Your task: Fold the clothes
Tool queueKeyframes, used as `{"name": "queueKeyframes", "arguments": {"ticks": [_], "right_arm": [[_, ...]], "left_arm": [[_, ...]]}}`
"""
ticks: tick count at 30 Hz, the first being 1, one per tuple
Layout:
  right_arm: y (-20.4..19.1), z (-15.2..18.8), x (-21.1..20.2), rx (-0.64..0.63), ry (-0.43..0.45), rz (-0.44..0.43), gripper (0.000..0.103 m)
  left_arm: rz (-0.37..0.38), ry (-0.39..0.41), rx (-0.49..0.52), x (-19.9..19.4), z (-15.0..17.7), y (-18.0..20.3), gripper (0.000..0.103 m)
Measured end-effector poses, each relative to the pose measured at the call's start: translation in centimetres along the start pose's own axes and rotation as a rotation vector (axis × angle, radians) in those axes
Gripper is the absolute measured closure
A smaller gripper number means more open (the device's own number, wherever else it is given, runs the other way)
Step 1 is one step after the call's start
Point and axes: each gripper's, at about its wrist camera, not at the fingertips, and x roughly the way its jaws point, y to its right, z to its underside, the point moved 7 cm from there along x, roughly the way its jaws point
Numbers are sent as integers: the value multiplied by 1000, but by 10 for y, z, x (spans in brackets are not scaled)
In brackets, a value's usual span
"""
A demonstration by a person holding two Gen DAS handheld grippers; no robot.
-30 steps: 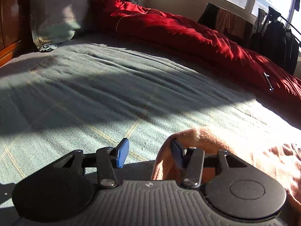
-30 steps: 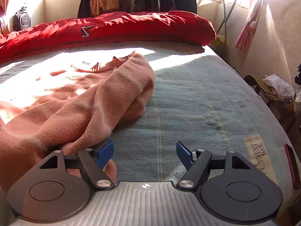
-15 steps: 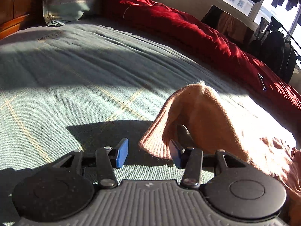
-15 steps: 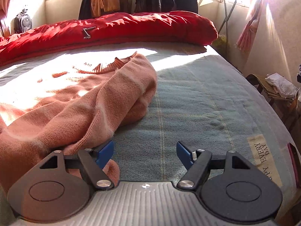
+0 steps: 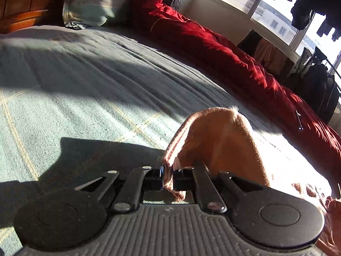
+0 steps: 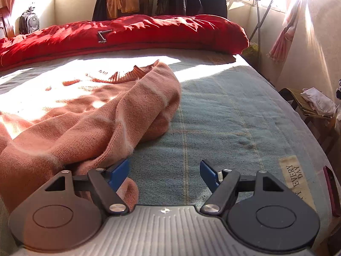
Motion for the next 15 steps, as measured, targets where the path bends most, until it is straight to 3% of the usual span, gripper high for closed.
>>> {"name": "queueKeyframes", "arguments": {"ticks": [6,9,12,15], "right_arm": [[5,1,-3,13,5,9,26],[4,0,-2,13,6,3,26],[4,-1,-1,11,7,0,26],[4,-2,0,9,7,-4,26]], "left_arm": [[-40,104,-1,-38,-46,-7,99],[-114,133,11,-48,-60,-15,98],[-186,125,38,-49,-62,-22,98],[-176,99,41,-49,-55,-23,98]]}}
